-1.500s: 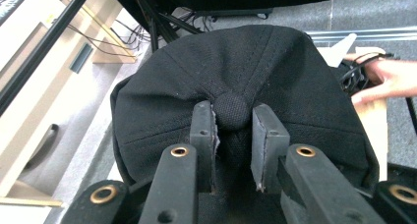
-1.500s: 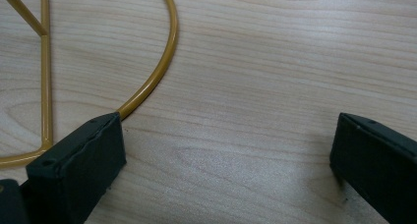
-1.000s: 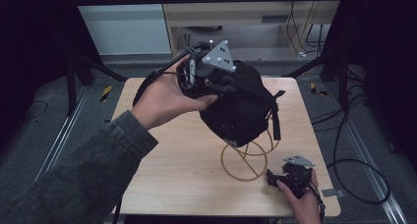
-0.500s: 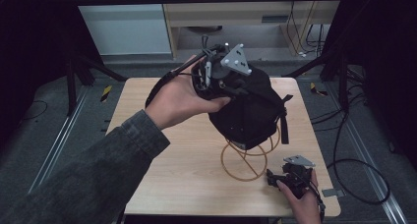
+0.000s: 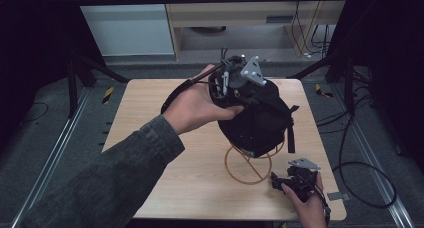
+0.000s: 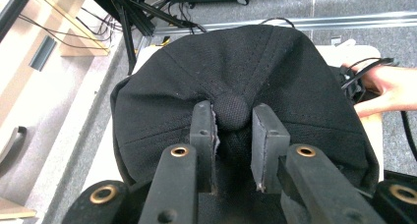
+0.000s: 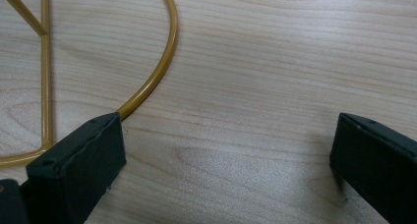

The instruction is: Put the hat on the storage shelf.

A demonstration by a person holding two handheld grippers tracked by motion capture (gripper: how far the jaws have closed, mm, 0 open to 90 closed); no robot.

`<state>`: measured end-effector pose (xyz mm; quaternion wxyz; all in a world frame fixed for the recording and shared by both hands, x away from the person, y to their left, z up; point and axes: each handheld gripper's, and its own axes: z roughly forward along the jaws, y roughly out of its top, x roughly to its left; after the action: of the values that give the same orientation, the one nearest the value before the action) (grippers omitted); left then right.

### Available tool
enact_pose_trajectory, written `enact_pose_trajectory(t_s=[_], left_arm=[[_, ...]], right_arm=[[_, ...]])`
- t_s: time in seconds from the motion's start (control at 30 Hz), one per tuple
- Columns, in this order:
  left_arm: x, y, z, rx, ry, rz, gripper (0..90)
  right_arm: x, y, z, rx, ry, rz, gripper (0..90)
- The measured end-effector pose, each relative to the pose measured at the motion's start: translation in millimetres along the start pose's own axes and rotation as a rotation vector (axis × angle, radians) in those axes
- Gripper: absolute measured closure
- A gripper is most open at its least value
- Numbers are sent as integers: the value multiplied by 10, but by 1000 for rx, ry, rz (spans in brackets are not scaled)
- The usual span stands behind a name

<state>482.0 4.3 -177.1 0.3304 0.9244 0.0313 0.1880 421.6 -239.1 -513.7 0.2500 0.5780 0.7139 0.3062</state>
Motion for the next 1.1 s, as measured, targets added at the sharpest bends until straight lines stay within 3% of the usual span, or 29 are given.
enact_pose_trajectory(t_s=[0.37,1.1], left_arm=[[-6,6,222,19,-25,-8,740],[-14,-29,372,34,-38,-18,736]], right_arm=[[2,0,-1,1,0,3,3],[0,1,1,1,1,0,4]])
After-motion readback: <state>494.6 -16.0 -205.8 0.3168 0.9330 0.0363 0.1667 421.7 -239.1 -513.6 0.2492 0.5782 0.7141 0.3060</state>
